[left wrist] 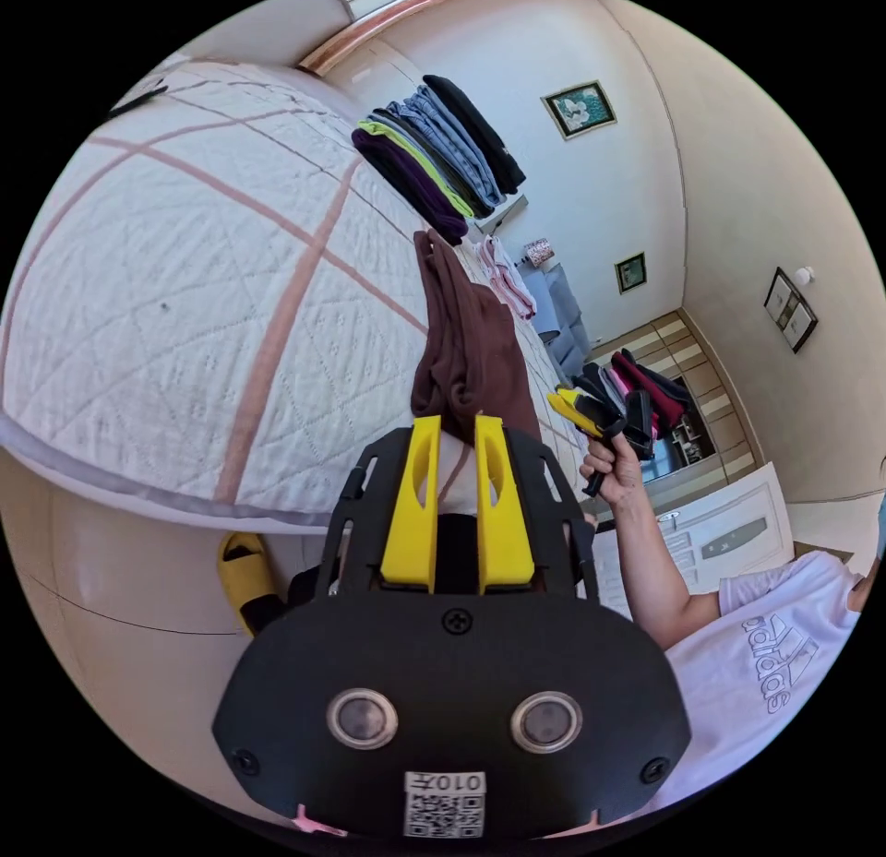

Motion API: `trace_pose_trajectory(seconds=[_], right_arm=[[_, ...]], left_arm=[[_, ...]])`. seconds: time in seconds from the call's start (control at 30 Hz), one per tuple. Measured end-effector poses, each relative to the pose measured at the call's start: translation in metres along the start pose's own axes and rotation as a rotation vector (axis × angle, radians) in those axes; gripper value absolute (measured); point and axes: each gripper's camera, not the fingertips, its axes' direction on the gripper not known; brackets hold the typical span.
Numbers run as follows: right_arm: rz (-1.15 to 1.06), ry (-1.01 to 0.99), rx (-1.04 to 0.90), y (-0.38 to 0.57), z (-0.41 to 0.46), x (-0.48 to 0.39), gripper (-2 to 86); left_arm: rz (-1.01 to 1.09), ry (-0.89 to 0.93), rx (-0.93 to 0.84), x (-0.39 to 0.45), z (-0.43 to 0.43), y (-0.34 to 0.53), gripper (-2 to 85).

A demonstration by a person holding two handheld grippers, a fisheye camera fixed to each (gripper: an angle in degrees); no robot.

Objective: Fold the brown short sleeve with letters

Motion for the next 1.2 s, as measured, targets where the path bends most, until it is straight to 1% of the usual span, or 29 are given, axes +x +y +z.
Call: trace_pose_trajectory(seconds=[0.07, 0.13, 0.17, 0.23, 0.33, 0.37, 0.43, 0.47, 0.5, 0.57, 0.77, 0.83, 0.93, 1.0, 1.13, 1.2], right_arm=[[0.035, -0.098, 0.000, 0.039, 0.001, 0.009, 9.0], [0.054, -0.146, -0.002, 0.060, 0.006, 0.011, 8.9], [0.059, -0.134, -0.027, 0.069, 0.013, 0.012, 9.0], [0.083, -0.095, -0.063, 0.078, 0.025, 0.016, 9.0], [0.120, -0.173, -0.006, 0.088, 0.024, 0.022, 8.0], [0.117, -0.198, -0.028, 0.089, 0.028, 0.022, 7.0], [0.142, -0.183, -0.056, 0.092, 0.033, 0.023, 5.3], [0.164, -0.205, -0.044, 0.095, 0.028, 0.026, 4.6], [0.170, -0.241, -0.035, 0.096, 0.024, 0.029, 4.4], [0.184, -0.432, 0.019, 0.102, 0.007, 0.038, 4.1], [0.200, -0.528, 0.020, 0.127, -0.008, 0.032, 3.8], [0.220, -0.548, 0.027, 0.140, -0.004, 0.027, 3.7], [0.231, -0.565, 0.052, 0.162, -0.002, 0.013, 3.8], [0.211, -0.532, 0.059, 0.173, -0.001, -0.001, 3.9], [0.036, -0.404, 0.038, 0.185, 0.000, -0.028, 5.8], [0.038, -0.419, 0.035, 0.184, -0.002, -0.016, 8.2]], left_arm=[[-0.015, 0.015, 0.042, 0.006, -0.021, 0.005, 5.6], [-0.050, 0.101, 0.059, 0.012, -0.030, 0.011, 6.3], [-0.056, 0.116, 0.052, 0.014, -0.030, 0.012, 6.5], [-0.074, 0.177, 0.017, 0.023, -0.019, 0.016, 7.5], [-0.067, 0.227, -0.046, 0.042, 0.000, 0.020, 8.9], [-0.065, 0.227, -0.060, 0.046, 0.004, 0.021, 9.2], [-0.087, 0.256, -0.111, 0.054, 0.023, 0.024, 10.6], [-0.098, 0.265, -0.123, 0.055, 0.028, 0.024, 11.1], [-0.120, 0.281, -0.142, 0.057, 0.037, 0.025, 11.9], [-0.161, 0.277, -0.151, 0.058, 0.047, 0.027, 13.2], [-0.349, 0.416, -0.095, 0.046, 0.068, 0.032, 15.0], [-0.404, 0.491, -0.025, 0.043, 0.069, 0.040, 14.4], [-0.415, 0.473, 0.027, 0.039, 0.054, 0.045, 12.1], [-0.402, 0.486, 0.028, 0.038, 0.042, 0.045, 10.1], [-0.327, 0.460, 0.016, 0.038, -0.003, 0.037, 6.0], [-0.317, 0.451, 0.027, 0.034, -0.025, 0.031, 5.1]])
